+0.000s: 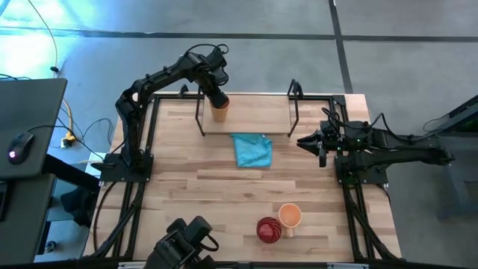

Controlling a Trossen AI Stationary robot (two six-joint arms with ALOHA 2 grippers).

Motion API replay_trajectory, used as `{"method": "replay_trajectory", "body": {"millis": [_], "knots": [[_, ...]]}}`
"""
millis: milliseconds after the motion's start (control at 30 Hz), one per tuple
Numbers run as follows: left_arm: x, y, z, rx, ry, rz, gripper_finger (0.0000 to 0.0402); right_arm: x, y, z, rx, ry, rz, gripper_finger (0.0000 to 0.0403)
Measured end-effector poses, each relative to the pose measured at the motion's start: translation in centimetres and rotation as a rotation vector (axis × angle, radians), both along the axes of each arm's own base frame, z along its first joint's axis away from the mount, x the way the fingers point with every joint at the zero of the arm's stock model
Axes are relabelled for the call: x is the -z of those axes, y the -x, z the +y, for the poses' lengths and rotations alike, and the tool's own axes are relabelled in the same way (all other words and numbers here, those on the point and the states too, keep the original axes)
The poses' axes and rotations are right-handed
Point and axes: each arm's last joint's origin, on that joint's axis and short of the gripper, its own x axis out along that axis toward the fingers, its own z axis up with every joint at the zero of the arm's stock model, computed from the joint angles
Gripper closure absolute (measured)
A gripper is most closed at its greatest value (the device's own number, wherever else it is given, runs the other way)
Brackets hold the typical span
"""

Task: Stack small to large cups/mugs on shelf
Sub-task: Put the yellow cup on the shelf

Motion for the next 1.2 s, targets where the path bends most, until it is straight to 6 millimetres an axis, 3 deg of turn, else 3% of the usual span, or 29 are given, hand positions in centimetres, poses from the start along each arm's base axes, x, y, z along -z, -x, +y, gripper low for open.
{"method": "replay_trajectory", "body": {"millis": [467, 800, 1200], "knots": [[-0.42, 0.15, -0.16, -0.002, -0.044, 0.016, 0.0339, -0.35, -0.09, -0.01, 0.0, 0.011, -0.037, 0.0332], [-0.82, -0.11, -0.45, 0.014, -0.046, -0.009, 0.0396, -0.35, -0.09, -0.01, 0.002, 0.007, -0.036, 0.0332], [-0.72, -0.12, -0.41, 0.008, -0.044, -0.007, 0.0384, -0.34, -0.09, -0.01, 0.003, 0.003, -0.036, 0.0332]]}}
